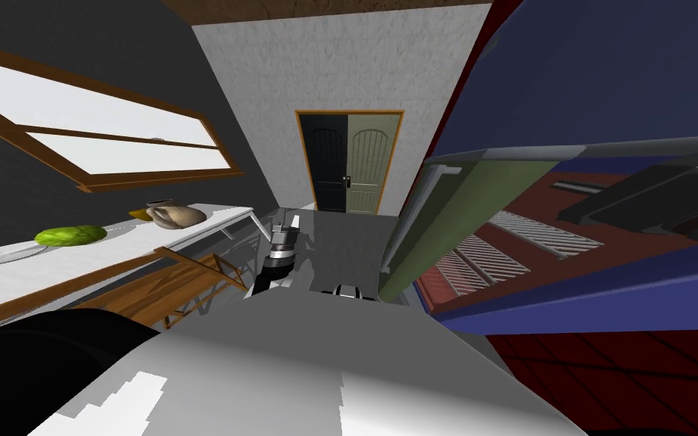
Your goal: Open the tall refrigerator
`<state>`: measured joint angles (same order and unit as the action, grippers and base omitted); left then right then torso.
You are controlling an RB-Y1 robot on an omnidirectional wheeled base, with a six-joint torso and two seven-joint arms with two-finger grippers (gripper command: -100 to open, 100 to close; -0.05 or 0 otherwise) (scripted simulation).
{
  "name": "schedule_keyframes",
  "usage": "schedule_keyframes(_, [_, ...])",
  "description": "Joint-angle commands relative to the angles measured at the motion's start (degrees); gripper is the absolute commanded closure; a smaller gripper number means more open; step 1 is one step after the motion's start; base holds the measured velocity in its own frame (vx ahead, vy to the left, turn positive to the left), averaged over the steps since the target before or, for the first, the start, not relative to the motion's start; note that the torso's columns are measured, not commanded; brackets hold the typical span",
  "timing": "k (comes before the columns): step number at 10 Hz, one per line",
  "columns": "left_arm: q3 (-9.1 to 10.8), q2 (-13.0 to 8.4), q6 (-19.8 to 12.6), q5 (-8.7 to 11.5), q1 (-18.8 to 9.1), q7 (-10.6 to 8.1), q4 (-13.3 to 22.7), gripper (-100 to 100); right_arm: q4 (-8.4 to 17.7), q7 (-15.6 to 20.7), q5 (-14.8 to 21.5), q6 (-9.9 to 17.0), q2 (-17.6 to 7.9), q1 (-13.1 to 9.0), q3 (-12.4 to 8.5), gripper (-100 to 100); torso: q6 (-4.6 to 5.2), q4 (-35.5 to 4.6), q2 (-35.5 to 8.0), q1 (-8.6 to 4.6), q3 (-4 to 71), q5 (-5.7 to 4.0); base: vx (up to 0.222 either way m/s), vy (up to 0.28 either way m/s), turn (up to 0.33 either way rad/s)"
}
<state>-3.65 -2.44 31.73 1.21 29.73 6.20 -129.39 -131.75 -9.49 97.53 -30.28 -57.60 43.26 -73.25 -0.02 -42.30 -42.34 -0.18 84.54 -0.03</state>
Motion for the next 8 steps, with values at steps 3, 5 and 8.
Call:
schedule_keyframes(3, [0.00,0.0,0.0,0.0,0.0,0.00,0.0,0,2.0,0.1,0.9,-0.1,0.7,1.4,-1.6,100,0.02,0.0,0.2,0.22,0.1,0.05,0.110,0.255,-0.082])
schedule_keyframes(5, [0.01,0.0,0.0,0.0,0.0,0.00,0.0,0,3.3,-0.1,1.7,-0.1,1.0,2.3,-2.6,100,-0.10,0.1,0.1,0.35,0.0,0.09,0.084,0.256,-0.058])
schedule_keyframes(8, [0.02,0.0,0.0,0.0,0.0,0.00,0.0,0,3.7,-1.4,2.2,-1.3,0.0,3.1,-3.7,-100,-0.02,0.0,-0.1,-0.10,0.0,0.01,0.083,0.147,-0.035])
